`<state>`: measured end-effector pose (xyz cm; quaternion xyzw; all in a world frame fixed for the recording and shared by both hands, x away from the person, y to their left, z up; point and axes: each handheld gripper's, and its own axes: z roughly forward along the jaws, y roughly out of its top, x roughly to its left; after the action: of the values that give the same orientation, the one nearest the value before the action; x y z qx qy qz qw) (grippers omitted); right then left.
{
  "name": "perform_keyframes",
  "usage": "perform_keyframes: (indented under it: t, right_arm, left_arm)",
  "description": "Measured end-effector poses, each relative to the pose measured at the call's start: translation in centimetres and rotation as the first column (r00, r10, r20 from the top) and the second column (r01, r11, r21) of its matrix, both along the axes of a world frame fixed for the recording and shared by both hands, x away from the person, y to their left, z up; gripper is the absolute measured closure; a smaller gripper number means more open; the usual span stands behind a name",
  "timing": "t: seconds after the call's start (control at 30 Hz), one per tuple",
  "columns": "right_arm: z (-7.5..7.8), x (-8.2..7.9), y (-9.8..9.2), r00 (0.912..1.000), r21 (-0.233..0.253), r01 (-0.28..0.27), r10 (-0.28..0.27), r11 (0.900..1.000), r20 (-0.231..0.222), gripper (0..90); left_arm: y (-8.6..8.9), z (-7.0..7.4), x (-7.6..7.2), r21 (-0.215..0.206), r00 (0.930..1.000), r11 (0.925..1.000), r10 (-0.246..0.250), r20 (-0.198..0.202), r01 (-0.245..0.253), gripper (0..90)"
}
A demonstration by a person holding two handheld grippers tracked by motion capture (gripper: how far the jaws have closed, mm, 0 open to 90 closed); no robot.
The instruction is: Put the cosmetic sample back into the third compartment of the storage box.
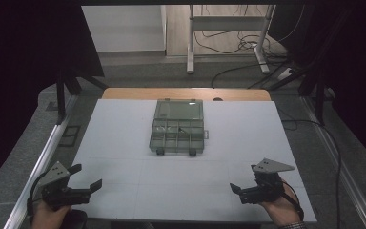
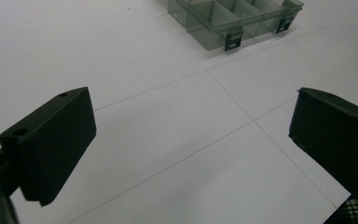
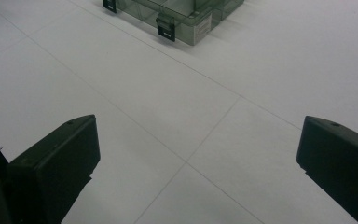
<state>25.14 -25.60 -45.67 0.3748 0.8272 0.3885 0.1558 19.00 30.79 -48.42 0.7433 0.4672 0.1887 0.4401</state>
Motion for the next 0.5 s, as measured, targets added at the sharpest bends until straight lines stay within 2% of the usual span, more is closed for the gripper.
perform_keyframes:
  t: [0.5]
  right_arm:
    - [0.1,-1.5,-2.1,0.9977,0.016,0.066,-0.066,0.998,0.018,0.0]
  left_arm:
    - [0.0,0.0,0.0,0.002,1.0,1.0,0.0,0.005,0.0,0.9]
